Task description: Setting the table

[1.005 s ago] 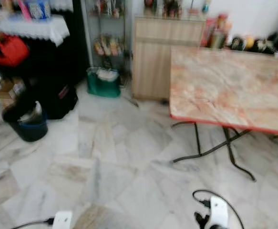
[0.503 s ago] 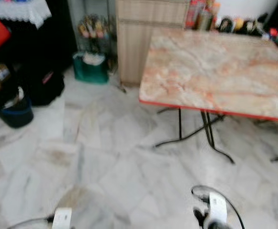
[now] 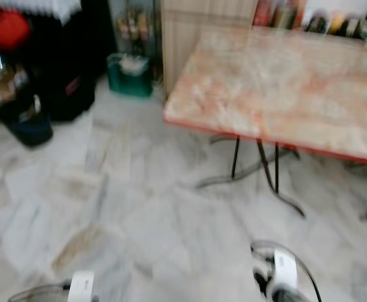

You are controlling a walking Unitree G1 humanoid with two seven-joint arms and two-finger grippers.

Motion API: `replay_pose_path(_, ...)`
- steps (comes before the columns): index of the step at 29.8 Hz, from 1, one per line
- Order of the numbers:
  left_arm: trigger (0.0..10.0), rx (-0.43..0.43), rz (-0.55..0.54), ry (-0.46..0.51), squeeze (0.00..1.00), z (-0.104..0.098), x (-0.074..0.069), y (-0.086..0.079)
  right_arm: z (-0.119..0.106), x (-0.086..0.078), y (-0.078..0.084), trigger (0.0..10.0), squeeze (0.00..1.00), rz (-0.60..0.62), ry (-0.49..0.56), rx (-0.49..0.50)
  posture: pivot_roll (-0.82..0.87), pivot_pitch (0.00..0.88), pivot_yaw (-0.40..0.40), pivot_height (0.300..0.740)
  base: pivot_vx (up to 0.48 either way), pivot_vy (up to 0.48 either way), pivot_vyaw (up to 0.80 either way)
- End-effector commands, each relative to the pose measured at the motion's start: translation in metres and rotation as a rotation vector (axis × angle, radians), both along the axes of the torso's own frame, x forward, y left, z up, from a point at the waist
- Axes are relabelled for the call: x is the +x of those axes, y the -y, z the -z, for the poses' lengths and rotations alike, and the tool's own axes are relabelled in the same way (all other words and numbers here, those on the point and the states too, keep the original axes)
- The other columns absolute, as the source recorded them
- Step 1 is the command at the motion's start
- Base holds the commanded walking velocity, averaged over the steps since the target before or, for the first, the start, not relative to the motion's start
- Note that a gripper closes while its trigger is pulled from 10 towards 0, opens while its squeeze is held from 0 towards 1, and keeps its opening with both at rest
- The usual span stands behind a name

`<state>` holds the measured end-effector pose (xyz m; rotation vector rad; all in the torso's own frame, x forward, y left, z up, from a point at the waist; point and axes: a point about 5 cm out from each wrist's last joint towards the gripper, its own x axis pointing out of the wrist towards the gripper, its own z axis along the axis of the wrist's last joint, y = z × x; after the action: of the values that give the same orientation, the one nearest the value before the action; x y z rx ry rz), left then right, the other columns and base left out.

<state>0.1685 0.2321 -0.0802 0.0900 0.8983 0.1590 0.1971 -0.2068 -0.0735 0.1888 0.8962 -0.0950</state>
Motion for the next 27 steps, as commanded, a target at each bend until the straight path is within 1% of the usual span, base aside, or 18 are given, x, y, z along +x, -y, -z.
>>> replay_pose_path(1, 10.0, -0.02, -0.006, -0.026, 0.0, 0.0041, -0.0052, 0.0057, 0.0012, -0.0055, 0.0088, 10.0, 0.0, 0.015, -0.015, -0.017, 0.0, 0.118, -0.031, 0.74, 0.0, -0.345, 0.0)
replay_pose_path(9, 10.0, -0.022, -0.007, -0.026, 0.0, 0.0043, -0.0054, 0.0064, 0.0013, -0.0058, 0.0088, 10.0, 0.0, 0.008, -0.017, -0.009, -0.01, 0.115, -0.038, 0.74, 0.0, -0.348, 0.0)
replay_pose_path(27, 10.0, -0.014, 0.003, -0.031, 0.0, 0.0039, -0.0051, 0.0046, 0.0013, -0.0053, 0.0072, 10.0, 0.0, 0.014, -0.011, -0.005, 0.0, 0.11, -0.025, 0.74, 0.0, -0.347, 0.0)
